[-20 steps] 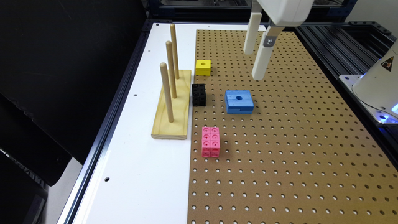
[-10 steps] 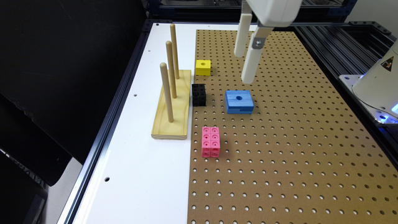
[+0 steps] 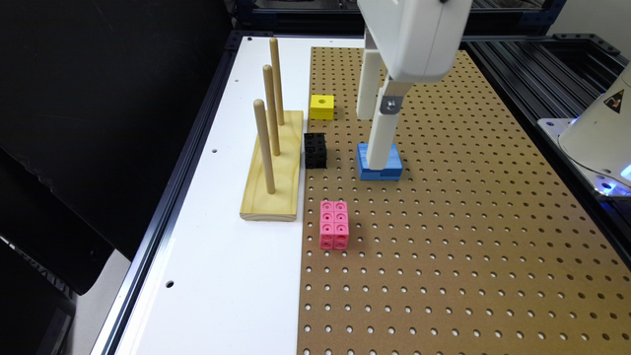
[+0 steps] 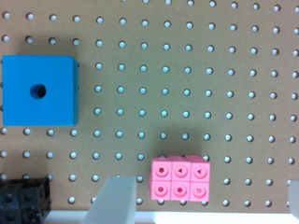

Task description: Pick up pink block.

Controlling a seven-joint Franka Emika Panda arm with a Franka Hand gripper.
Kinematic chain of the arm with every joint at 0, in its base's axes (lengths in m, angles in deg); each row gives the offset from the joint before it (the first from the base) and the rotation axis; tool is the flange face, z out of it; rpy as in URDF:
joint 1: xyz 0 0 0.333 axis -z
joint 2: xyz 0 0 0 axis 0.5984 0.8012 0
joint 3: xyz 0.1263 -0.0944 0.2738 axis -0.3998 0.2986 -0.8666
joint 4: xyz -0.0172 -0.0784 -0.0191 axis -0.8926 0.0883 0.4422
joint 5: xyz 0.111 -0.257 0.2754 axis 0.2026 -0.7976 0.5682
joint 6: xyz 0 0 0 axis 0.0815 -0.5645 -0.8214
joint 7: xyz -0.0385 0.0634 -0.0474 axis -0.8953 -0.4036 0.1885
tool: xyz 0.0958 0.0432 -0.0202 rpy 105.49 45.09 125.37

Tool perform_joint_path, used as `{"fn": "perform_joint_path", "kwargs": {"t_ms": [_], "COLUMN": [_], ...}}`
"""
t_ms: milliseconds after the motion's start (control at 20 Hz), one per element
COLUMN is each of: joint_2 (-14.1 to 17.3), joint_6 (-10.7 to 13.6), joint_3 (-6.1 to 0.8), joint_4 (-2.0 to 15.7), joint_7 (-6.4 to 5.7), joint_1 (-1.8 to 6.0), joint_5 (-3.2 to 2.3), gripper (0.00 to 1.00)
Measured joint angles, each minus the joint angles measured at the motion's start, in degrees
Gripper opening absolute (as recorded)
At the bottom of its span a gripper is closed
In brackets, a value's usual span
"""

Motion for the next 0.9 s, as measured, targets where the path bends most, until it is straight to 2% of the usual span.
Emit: {"fn": "perform_joint_path", "kwargs": {"t_ms": [200,300,450,900], "joint_2": [1.36,3.56,6.12,7.47], "joint_6": [-0.52,-2.35,-4.75,-5.74], "joint_3": [0.0,0.0,0.02,0.02], "joint_4": [-0.22,-0.22,-0.17,0.6], "joint_7": [-0.06,-0.21,-0.24,-0.25], "joint_1": [0.01,0.02,0.04,0.03], "joint_5": [-0.19,-0.71,-1.05,-1.15], "gripper": [1.0,1.0,1.0,1.0]}}
